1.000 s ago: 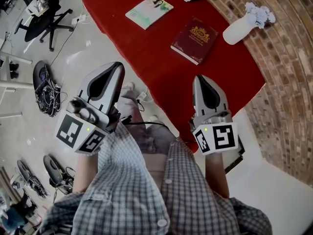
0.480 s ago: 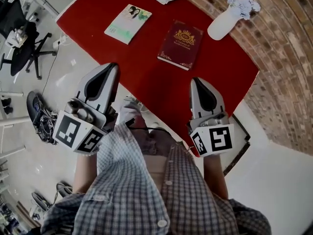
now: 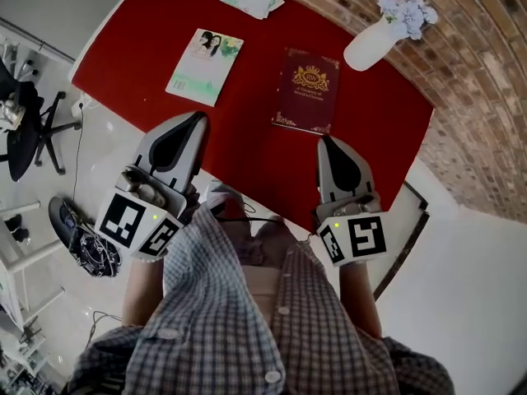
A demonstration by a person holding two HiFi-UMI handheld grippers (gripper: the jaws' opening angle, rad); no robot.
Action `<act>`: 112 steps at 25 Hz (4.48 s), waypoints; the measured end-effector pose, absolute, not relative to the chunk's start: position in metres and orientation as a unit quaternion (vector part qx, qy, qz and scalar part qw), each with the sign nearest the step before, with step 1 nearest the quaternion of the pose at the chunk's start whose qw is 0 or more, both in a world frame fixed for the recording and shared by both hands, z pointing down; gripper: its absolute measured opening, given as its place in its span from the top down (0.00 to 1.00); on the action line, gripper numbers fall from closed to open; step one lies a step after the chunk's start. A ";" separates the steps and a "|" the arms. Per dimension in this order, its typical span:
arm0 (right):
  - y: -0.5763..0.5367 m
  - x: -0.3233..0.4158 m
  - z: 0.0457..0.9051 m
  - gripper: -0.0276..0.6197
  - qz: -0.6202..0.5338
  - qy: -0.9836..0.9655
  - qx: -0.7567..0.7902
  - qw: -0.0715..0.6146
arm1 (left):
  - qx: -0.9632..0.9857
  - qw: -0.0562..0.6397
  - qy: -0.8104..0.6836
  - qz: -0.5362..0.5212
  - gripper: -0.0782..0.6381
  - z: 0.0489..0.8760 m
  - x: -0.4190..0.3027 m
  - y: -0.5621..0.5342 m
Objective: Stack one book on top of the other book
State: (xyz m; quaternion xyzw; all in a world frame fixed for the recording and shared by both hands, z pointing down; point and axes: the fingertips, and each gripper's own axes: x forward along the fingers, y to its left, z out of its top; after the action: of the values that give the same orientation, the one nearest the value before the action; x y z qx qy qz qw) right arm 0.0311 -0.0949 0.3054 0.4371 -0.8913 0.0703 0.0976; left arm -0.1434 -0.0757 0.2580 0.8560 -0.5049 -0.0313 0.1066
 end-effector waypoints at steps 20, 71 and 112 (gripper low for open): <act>-0.136 -0.035 0.337 0.95 0.117 -0.815 0.547 0.152 | 0.917 0.147 -0.371 0.011 0.88 0.300 -0.196 -0.168; -0.174 0.103 0.505 0.64 0.339 -0.768 0.514 0.176 | 0.843 0.395 -0.339 0.133 0.66 0.492 -0.036 -0.186; -0.170 0.082 0.485 0.70 0.380 -0.776 0.494 0.101 | 0.821 0.429 -0.365 0.095 0.66 0.493 -0.047 -0.186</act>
State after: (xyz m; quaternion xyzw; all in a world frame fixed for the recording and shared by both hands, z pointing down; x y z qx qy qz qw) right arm 0.0823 -0.1695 0.4849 0.4941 -0.7756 0.3796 0.1013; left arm -0.0472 -0.1855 0.4927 0.8209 -0.3645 0.0949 0.4291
